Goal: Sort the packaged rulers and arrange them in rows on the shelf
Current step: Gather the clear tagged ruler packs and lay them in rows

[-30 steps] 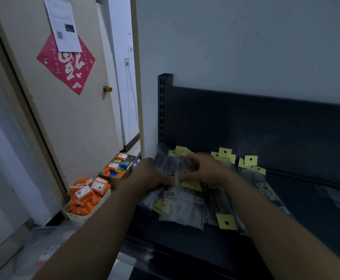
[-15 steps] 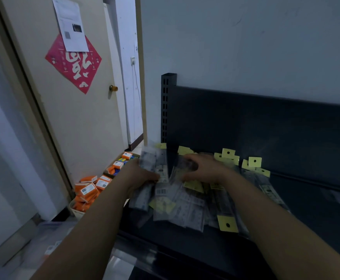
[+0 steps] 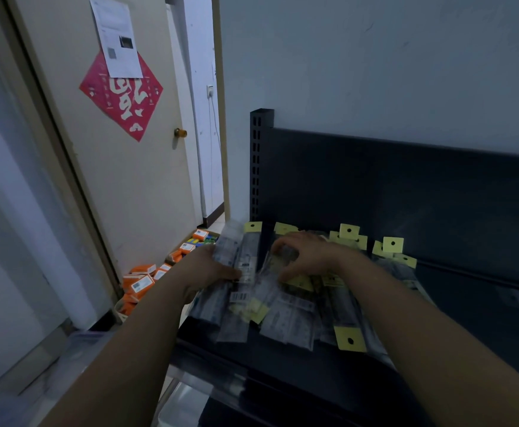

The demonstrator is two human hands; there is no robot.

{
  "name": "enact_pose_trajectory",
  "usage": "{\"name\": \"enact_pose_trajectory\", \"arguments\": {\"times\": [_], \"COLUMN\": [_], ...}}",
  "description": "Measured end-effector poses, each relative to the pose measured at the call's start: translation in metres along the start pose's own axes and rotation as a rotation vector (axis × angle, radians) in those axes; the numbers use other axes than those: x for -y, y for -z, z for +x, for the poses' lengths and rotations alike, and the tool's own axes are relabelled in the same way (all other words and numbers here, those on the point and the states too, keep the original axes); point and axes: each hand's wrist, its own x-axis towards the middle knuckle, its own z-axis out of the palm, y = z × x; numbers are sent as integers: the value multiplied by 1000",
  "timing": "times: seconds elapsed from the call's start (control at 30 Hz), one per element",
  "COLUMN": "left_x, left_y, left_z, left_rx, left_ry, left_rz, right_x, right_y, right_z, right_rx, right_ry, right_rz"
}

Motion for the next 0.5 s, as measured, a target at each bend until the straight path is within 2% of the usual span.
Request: {"name": "enact_pose_trajectory", "arguments": {"times": [0.3, 0.4, 0.5], "left_x": [-7, -16, -23], "left_y": [8, 17, 16], "left_z": [-4, -1, 2], "left_rx": [-14, -124, -135], "left_ry": [17, -30, -14], "left_rz": [5, 78, 180], "right_x": [-4, -3, -6], "right_y": [-1, 0, -3], "right_z": [-11, -19, -21], "right_rx": [7, -75, -232], "right_ry": [42, 93, 70], "right_rz": [61, 169, 252]}}
